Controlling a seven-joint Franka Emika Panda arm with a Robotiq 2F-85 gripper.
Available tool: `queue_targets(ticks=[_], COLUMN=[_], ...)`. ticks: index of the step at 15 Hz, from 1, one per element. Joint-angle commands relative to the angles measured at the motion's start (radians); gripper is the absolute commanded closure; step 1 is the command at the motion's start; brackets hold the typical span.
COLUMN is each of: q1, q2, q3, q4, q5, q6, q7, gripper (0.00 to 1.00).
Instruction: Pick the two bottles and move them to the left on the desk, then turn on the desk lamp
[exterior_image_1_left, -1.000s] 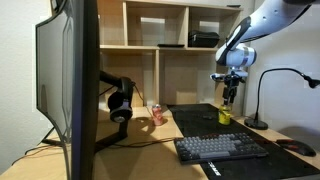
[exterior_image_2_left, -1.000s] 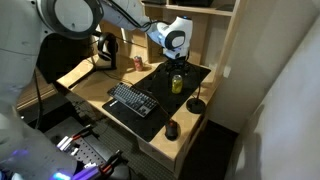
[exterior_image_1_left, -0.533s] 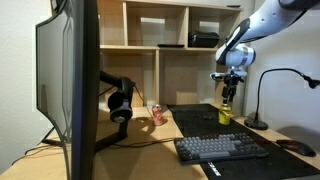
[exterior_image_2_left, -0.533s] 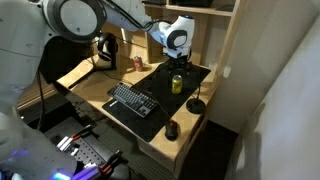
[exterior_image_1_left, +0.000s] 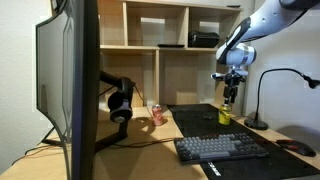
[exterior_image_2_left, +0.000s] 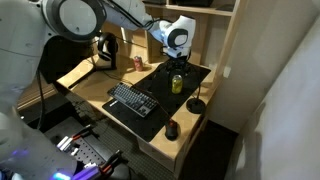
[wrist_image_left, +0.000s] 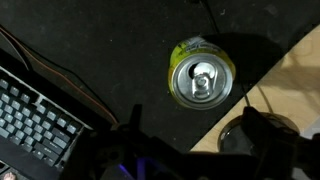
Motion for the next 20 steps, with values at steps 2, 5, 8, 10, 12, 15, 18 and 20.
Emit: queue_targets(ticks=[2,5,8,10,12,15,18,20], q1=[0.008,0.019,0.021,0.022,0.022,0.023,0.021,0.022], q2=[0.016,0.032,0.042,0.044,0.037,0.041,0.035,0.028], q3=[0.022,0.019,0.013,0.009,0.007,0.01,0.018,0.022], q4=[-0.017,-0.013,-0.013,-0.018,-0.027,-0.031,-0.039,-0.045], q5=[0.015,0.003,-0.005,-0.01,-0.014,-0.011,-0.005,-0.004], q6=[0.05,0.082,0.116,0.126,0.141,0.168,0.175,0.176], q7=[-0.01,-0.001,-0.004,-0.004,-0.013,-0.018,-0.032,-0.042], gripper=[0.0,0.0,0.0,0.0,0.0,0.0,0.0,0.0])
